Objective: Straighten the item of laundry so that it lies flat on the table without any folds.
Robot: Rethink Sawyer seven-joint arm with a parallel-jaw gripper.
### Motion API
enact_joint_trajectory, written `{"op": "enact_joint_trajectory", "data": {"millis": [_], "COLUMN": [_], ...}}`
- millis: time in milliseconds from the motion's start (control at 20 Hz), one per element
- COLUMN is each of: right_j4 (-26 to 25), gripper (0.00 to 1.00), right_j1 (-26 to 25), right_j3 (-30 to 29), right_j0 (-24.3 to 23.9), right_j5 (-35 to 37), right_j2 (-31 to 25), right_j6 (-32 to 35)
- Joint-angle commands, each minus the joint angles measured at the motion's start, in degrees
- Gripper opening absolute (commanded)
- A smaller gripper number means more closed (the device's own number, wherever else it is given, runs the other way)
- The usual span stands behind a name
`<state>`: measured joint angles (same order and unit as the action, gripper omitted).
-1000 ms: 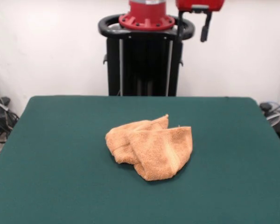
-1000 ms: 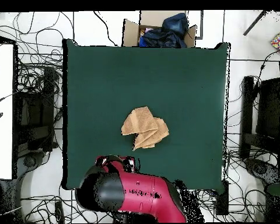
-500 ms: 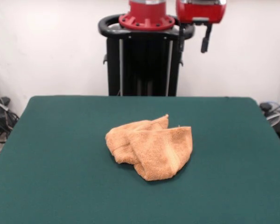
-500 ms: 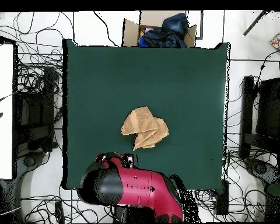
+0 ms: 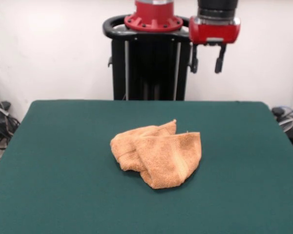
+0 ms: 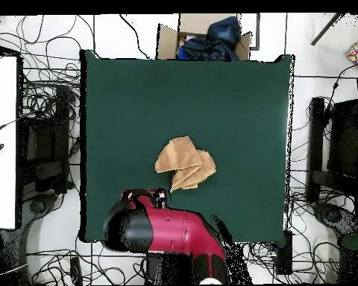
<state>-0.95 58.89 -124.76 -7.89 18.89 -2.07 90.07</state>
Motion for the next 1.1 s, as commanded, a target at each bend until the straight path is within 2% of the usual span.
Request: {"op": "enact_joint_trajectory", "data": {"millis": [50,450,700,1100], "right_j4": [-1.80,-1.75,-0.31,0.94], "gripper": [1.00,1.00,1.00,1.00], "right_j1": [-9.45,-16.71,-17.05,-18.02], "right_j3": [1.43,3.90,4.53,4.59], "right_j0": [0.16,0.73,3.21,3.53], "right_j5": [-5.14,-12.19,-10.81,-11.08], "right_j2": [-5.18,-5.05,-3.56,-4.50], "right_j6": [6.68,8.02,8.86,9.64]}}
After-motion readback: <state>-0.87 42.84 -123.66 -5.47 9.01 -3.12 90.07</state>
